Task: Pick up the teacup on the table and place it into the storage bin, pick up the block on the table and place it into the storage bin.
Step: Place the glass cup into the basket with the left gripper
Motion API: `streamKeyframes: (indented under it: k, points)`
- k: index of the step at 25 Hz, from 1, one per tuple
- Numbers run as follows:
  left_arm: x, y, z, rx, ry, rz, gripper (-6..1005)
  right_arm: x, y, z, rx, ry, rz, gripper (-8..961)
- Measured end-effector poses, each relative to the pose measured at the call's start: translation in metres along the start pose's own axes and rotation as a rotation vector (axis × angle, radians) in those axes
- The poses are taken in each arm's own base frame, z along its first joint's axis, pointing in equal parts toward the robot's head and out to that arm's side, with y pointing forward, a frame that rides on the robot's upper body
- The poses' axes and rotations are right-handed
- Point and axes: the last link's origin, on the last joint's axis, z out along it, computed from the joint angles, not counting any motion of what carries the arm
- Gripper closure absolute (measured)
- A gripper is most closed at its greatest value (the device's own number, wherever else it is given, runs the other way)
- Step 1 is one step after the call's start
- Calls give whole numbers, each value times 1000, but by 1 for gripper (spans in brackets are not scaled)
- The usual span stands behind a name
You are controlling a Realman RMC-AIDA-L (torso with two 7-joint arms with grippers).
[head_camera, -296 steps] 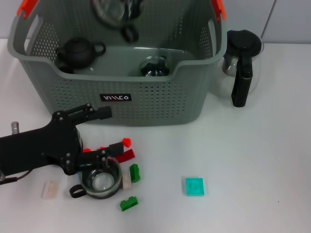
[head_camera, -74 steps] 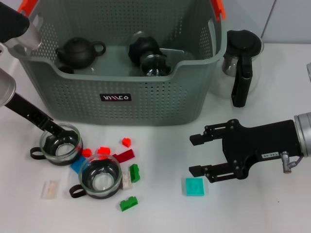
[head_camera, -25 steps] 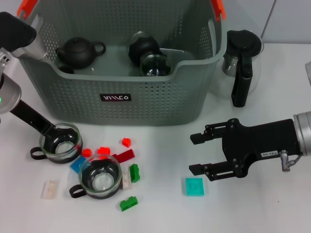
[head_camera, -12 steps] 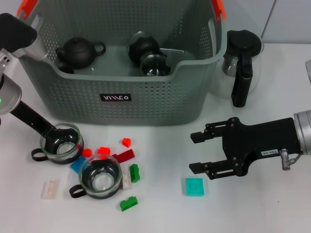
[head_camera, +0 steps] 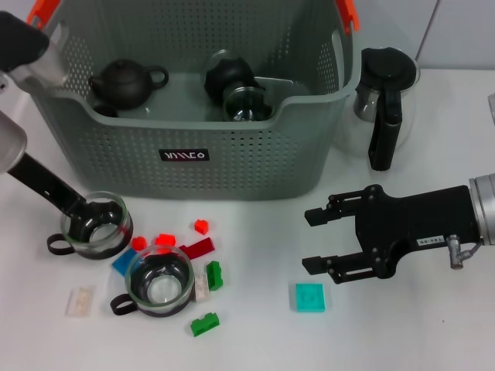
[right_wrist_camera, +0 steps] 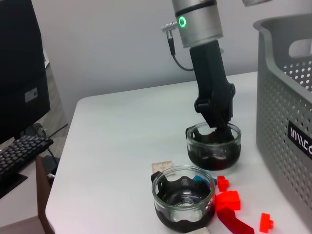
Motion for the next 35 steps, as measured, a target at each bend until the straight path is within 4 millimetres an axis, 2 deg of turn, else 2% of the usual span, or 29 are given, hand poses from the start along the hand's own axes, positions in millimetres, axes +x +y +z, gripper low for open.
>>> streamKeyframes:
  k: [4,8,13,14,26,32,35]
  points:
    - [4,0,-20,6,33,14,949,-1,0,0,2,0,5,222]
    - [13,9,-50,-25,98,58,948,-2,-1,0,3,0,7,222]
    - [29,23,-84,-71,194,135,949,-3,-1,0,2,0,6,220]
    - [38,28,-94,-76,223,164,949,-3,-1,0,2,1,5,220]
    - [78,54,-134,-114,321,308,949,-2,-2,-1,2,11,6,222]
    - [105,43,-154,-21,408,284,949,-1,-3,0,6,27,5,221]
    - [118,35,-155,28,443,269,948,-1,-3,1,5,28,6,221]
